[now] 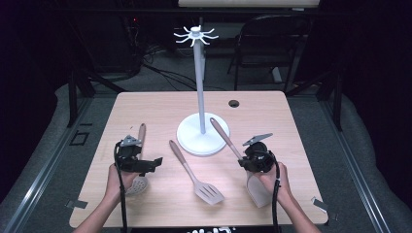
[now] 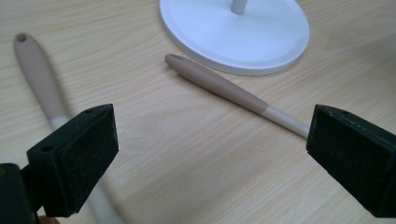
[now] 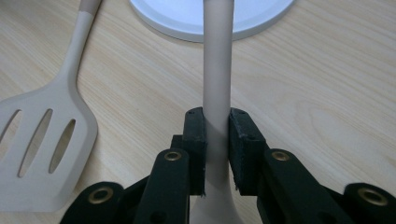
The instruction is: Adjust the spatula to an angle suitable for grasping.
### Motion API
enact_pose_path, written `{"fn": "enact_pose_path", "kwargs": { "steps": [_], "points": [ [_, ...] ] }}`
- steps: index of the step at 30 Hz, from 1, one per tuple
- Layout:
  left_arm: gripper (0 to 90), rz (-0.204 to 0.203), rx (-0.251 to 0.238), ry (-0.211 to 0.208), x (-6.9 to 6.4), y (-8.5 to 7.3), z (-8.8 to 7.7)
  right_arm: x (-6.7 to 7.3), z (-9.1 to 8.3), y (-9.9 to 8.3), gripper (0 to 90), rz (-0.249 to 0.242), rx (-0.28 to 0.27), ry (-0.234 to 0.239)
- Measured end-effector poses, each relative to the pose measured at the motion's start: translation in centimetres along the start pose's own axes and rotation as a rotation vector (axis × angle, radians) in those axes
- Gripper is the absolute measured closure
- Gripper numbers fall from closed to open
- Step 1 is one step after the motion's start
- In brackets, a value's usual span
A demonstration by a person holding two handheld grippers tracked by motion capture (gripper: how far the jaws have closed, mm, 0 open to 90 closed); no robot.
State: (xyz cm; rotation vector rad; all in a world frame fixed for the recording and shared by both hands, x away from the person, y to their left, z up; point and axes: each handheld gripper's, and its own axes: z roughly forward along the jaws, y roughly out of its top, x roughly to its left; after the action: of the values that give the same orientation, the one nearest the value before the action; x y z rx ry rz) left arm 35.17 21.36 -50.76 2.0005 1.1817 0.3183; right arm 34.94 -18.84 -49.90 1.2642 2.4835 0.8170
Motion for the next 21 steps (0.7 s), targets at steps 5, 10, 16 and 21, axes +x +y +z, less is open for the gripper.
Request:
{"fn": "enact_pose_path", "kwargs": {
  "steps": [5, 10, 16, 21],
  "points": [
    [2.2, -0.002, -0.007, -0.013, -0.3, 0.2, 0.1, 0.6, 0.0, 0.3, 78.3, -0.012, -0.022, 0.008],
    [2.6, -0.003, -0.013, -0.033, -0.5, 0.5, 0.1, 1.0, 0.0, 0.5, 78.3, -0.029, -0.034, 0.021],
    [3.0, 0.004, -0.026, -0.071, -1.4, 1.1, 0.5, 1.4, -0.1, 0.8, 78.3, -0.061, -0.043, 0.01],
    [3.5, 0.017, -0.046, -0.107, -2.7, 2.1, 1.2, 1.7, -0.2, 1.0, 78.3, -0.076, -0.059, 0.009]
  ]
}}
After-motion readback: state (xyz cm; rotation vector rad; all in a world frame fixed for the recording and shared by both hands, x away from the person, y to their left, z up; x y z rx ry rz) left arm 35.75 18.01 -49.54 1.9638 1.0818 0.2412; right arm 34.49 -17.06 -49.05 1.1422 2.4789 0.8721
